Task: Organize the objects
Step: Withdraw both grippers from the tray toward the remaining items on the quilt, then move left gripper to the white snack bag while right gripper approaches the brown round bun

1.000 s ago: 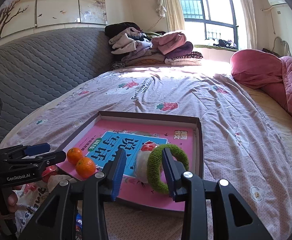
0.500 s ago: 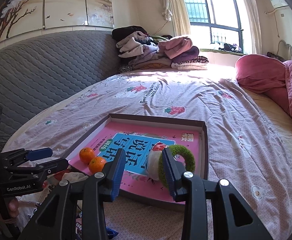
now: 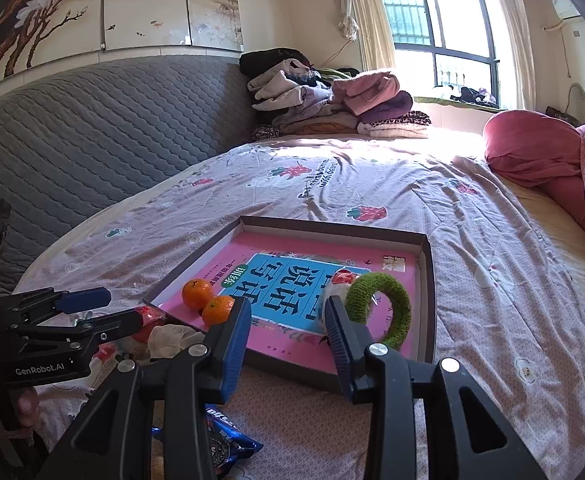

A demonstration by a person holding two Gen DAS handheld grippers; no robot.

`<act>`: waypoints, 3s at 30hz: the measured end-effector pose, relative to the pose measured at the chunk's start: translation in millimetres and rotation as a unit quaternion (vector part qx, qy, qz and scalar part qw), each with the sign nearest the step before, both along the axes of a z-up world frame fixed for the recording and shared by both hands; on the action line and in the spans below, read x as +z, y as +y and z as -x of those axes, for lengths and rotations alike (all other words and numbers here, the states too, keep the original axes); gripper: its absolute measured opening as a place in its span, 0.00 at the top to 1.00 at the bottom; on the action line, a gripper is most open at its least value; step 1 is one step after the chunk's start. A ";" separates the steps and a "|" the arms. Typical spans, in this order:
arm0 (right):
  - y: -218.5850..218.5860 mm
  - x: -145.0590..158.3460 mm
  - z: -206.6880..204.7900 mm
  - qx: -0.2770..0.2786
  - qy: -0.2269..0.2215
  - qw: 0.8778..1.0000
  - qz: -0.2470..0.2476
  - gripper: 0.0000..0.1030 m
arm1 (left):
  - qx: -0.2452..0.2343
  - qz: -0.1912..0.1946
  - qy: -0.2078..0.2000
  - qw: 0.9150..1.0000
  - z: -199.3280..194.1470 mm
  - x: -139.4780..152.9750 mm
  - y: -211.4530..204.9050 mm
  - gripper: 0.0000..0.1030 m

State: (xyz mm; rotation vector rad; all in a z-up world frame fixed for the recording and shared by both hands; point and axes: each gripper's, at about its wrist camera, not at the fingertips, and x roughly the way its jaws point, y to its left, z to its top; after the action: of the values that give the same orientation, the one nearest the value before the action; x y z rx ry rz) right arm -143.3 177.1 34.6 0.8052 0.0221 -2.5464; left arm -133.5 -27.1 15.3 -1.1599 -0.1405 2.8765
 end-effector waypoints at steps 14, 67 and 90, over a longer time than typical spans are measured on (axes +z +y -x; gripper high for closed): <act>-18.0 -7.6 -36.7 0.011 0.002 1.000 -0.004 0.58 | 0.007 0.003 0.016 1.000 -31.8 1.6 -18.8 0.35; -25.4 -42.8 -130.9 -0.053 -0.052 0.997 0.009 0.57 | -0.024 -0.013 0.007 1.000 -59.3 -22.1 -39.1 0.35; -47.7 -61.4 -131.0 -0.056 -0.075 0.995 -0.018 0.57 | -0.031 -0.007 -0.001 0.999 -35.1 -37.4 -47.0 0.35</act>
State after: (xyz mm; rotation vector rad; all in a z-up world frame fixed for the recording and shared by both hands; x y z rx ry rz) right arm -12.3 129.4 -26.8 1.0362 -0.0249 -2.5882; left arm -98.4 -74.1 -22.1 -1.1445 -0.1211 2.8161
